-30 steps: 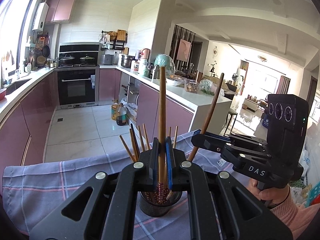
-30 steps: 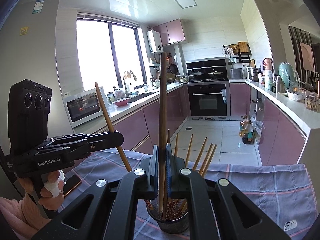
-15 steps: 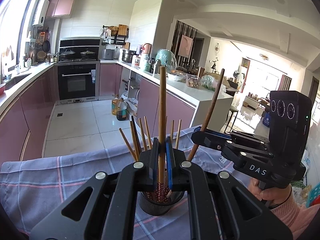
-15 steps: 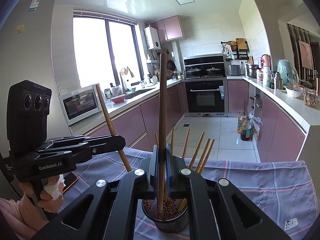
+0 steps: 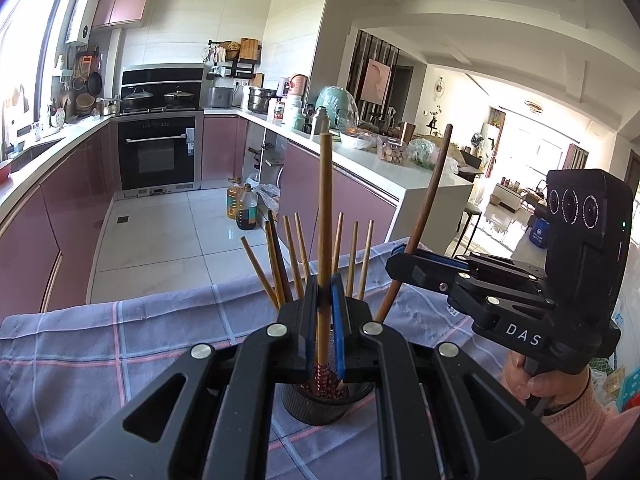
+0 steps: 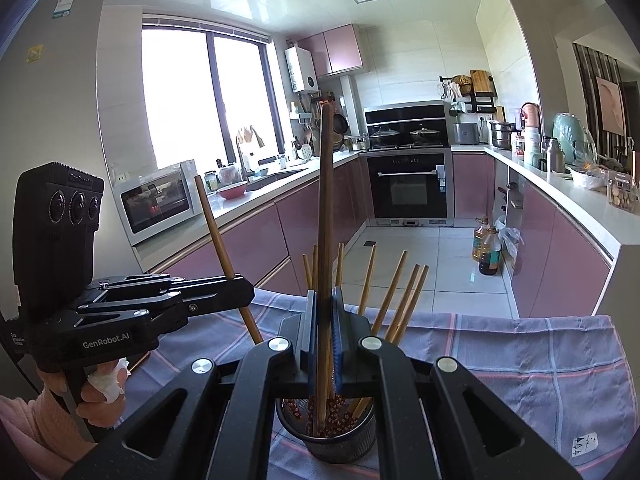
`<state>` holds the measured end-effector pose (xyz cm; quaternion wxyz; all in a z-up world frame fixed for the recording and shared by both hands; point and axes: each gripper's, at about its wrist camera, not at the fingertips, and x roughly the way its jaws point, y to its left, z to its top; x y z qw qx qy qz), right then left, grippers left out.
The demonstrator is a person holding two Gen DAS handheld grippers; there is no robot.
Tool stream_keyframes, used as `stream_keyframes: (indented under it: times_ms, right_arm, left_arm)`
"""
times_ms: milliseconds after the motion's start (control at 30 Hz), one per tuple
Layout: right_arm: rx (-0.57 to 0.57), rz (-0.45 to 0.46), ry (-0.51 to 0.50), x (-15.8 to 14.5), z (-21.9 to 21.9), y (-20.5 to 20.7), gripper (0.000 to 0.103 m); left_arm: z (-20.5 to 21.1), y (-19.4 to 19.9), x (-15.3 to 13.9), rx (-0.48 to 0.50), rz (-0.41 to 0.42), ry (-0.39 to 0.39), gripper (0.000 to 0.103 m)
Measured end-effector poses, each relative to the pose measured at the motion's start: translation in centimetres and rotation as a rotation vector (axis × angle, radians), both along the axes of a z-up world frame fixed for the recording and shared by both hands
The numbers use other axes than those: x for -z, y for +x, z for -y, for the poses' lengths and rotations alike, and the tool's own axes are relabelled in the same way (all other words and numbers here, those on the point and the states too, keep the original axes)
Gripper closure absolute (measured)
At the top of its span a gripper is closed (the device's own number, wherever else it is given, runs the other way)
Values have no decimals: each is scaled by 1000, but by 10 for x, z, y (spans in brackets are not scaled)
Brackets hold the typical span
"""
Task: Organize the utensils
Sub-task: 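Lower the upright chopstick into the mesh cup with the right tool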
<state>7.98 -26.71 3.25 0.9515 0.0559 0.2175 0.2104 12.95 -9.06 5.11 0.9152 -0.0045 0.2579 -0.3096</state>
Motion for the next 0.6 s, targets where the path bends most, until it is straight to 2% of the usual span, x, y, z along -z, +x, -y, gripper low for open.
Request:
stream_keyframes:
  times_ms: [600]
  right_arm:
    - [4, -35, -1, 13, 4, 7, 97]
  left_arm:
    - [4, 11, 16, 2, -48, 20, 96]
